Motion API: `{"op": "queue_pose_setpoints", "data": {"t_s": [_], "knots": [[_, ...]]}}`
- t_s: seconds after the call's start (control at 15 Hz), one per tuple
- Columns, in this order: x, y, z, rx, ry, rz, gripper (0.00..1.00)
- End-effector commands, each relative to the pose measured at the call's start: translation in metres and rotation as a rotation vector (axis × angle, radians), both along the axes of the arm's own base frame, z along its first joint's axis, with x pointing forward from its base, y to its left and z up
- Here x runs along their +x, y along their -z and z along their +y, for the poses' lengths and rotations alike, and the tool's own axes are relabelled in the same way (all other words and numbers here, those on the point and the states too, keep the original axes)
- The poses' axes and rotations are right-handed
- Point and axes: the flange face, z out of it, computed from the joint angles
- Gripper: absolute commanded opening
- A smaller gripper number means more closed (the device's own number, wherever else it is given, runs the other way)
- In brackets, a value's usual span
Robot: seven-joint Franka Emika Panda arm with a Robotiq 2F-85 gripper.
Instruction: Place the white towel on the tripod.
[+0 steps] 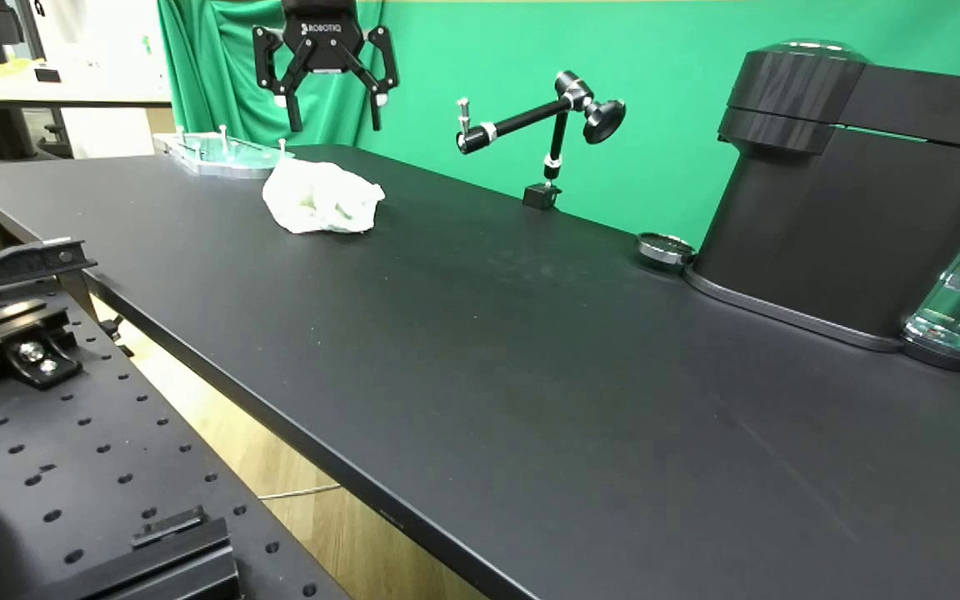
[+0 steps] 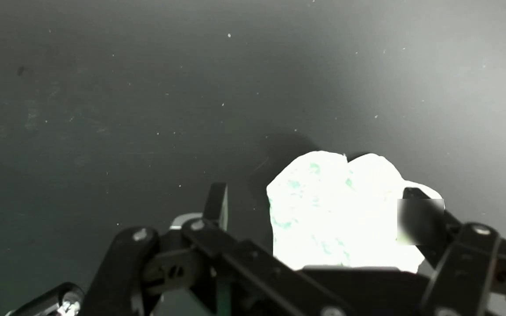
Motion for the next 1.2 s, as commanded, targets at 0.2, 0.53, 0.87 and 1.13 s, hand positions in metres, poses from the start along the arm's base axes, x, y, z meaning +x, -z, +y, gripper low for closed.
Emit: {"op": "queue_pose_setpoints", "data": {"t_s": [0.2, 0.53, 0.87, 1.13], "knots": [[0.016, 0.043, 0.017, 0.019, -0.028, -0.034, 1.00], [0.025, 0.065, 0.029, 0.055, -0.044, -0.014, 1.00], [0.030, 0.081, 0.041, 0.079, -0.052, 0.006, 0.53], [0.032, 0.087, 0.046, 0.092, -0.044, 0.018, 0.25]]}}
